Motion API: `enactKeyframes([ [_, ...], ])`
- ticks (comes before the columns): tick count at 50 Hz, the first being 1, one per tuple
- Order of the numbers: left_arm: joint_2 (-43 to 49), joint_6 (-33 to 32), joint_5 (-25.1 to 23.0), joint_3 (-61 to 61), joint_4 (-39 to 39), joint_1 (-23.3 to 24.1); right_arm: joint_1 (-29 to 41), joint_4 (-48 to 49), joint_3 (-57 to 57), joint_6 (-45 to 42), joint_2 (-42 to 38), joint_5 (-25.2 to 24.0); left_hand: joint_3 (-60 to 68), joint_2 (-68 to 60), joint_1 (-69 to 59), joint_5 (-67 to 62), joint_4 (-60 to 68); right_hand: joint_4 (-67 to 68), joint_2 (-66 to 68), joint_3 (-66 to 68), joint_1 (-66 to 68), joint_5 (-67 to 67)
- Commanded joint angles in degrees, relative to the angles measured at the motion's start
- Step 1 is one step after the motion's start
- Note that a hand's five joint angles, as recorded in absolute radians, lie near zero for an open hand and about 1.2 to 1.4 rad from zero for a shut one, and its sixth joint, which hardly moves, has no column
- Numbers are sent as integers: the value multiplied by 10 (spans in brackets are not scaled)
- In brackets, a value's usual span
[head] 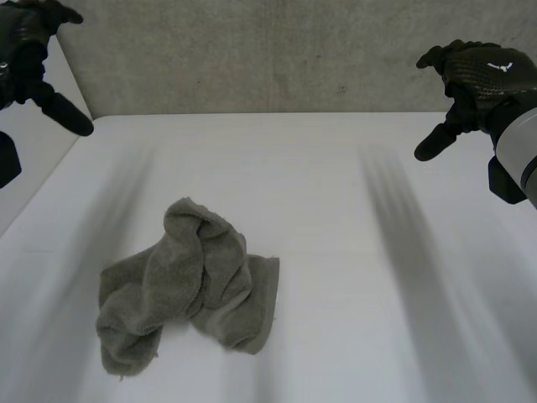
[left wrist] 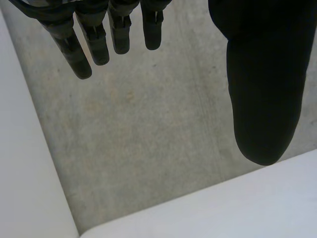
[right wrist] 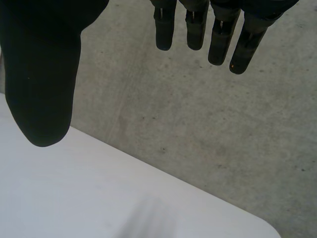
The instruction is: Fold the laundry
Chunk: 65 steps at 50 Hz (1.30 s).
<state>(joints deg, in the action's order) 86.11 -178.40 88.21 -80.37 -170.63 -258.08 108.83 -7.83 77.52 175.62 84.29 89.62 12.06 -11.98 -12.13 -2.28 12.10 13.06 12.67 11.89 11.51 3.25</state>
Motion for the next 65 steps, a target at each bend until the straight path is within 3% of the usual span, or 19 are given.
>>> enactKeyframes([
  [1, 0, 2, -73, -9, 59, -48, 3, -17, -20, -5, 0, 10, -7, 6, 7, 9, -7, -31, -27, -19, -15, -33],
  [5, -1, 13, -102, -20, 67, -71, 3, -18, -22, -8, 0, 8, -8, 8, 9, 11, -9, -31, -27, -19, -15, -33],
  [24, -15, 10, -107, -40, 49, -75, 5, -16, -17, -8, -6, -8, -17, 16, 17, 19, -17, -31, -27, -19, -15, -33],
  [27, -15, 4, -109, -53, 23, -75, 5, -18, -13, 7, -7, -33, -17, 16, 17, 19, -17, -31, -27, -19, -15, -33],
  [29, -12, 2, -110, -72, -14, -77, 15, -17, -5, 78, -19, -81, -15, 14, 16, 17, -15, -31, -27, -19, -15, -33],
  [30, -12, 2, -110, -72, -14, -77, 15, -17, -5, 78, -19, -81, -15, 14, 16, 17, -15, -31, -27, -19, -15, -33],
  [32, -9, 2, -111, -92, -44, -77, 16, -16, -7, 157, -62, -137, -13, 13, 14, 16, -14, -31, -27, -19, -15, -33],
  [37, -5, -12, -137, -125, -86, -77, 16, -14, -19, 212, -125, -188, -12, 11, 12, 14, -12, -31, -27, -19, -15, -33],
  [41, 3, -39, -166, -147, -105, -77, 39, -13, -36, 217, -183, -194, -12, 11, 12, 14, -12, -31, -27, -19, -15, -33],
  [45, 19, -87, -190, -171, -114, -77, 135, -11, -95, 216, -266, -193, -12, 11, 12, 14, -12, -31, -27, -19, -15, -33],
  [54, 32, -121, -190, -193, -114, -83, 198, 9, -173, 254, -374, -194, -13, 13, 14, 16, -14, -23, -19, -11, -8, -25],
  [59, 32, -121, -190, -200, -114, -92, 230, 55, -200, 291, -418, -189, -13, 13, 14, 16, -14, 96, 100, 108, 112, 94],
  [61, 32, -121, -190, -203, -115, -93, 232, 69, -205, 296, -428, -177, -13, 13, 14, 16, -14, 412, 416, 424, 428, 411],
  [62, 32, -121, -190, -203, -115, -93, 232, 70, -205, 296, -428, -177, -13, 13, 14, 16, -14, 414, 418, 426, 430, 412],
  [63, 32, -121, -190, -204, -115, -93, 232, 71, -205, 291, -425, -162, -15, 14, 16, 17, -15, 596, 600, 608, 611, 594],
  [64, 32, -121, -190, -204, -115, -93, 231, 72, -202, 279, -412, -141, -15, 14, 16, 17, -15, 669, 673, 680, 684, 667],
  [65, 32, -121, -190, -204, -115, -93, 231, 72, -202, 279, -412, -140, -15, 14, 16, 17, -15, 669, 673, 681, 685, 667],
])
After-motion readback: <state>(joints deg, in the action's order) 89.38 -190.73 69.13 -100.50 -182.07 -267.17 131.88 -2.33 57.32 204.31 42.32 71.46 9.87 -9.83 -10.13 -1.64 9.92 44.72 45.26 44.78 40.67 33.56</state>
